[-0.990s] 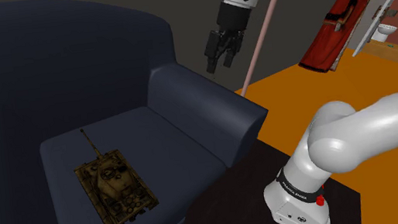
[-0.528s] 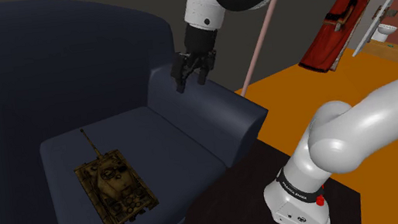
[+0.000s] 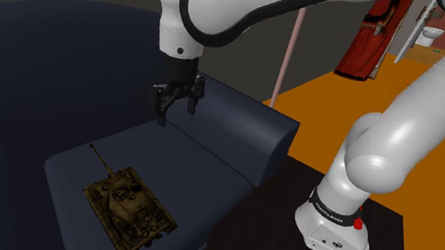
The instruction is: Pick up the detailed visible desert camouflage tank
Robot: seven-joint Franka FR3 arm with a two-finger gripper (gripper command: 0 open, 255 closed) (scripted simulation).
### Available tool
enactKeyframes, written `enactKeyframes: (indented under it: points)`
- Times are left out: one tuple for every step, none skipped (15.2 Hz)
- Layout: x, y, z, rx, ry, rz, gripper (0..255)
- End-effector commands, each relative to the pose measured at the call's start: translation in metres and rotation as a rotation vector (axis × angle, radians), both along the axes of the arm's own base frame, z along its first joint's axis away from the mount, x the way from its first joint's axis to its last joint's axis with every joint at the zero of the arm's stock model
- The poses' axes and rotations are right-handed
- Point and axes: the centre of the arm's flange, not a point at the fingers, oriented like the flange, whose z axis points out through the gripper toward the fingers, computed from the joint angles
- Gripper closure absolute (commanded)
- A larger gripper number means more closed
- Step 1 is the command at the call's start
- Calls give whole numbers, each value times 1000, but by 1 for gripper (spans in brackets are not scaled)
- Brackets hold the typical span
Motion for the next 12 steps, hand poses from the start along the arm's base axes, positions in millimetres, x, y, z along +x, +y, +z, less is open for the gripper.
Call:
enactKeyframes:
  points:
    - [10,18,-16,-1,5,-11,0]
    - [17,28,-24,-2,7,-16,0]
    - [23,37,-31,-3,10,-21,0]
    - [29,46,-38,-5,12,-26,0]
    - [36,55,-46,-6,15,-30,0]
    - [42,65,-53,-7,17,-35,0]
    - [49,74,-61,-8,19,-40,0]
    - [55,83,-68,-9,22,-45,0]
    - [61,92,-76,-11,24,-49,0]
    - [68,101,-83,-12,26,-54,0]
    - [75,110,-91,-13,29,-59,0]
    - [81,119,-99,-14,31,-64,0]
